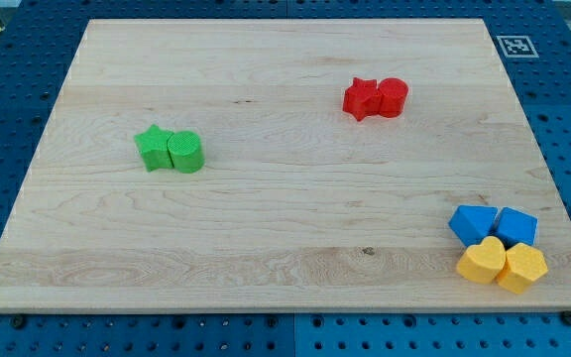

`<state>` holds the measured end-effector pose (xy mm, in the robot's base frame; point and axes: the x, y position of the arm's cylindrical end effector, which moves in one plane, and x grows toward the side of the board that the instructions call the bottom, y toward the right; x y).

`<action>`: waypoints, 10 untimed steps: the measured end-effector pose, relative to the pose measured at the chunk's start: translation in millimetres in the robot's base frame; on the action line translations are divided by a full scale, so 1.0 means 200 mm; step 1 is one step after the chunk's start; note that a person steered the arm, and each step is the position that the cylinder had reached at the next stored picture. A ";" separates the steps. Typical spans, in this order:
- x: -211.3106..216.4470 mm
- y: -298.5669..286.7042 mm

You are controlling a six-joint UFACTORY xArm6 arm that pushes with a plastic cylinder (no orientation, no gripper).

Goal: Move yellow hexagon along with yellow heart slightly up

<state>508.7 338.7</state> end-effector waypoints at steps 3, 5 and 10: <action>-0.01 0.03; -0.02 0.03; 0.50 -0.49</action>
<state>609.5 240.2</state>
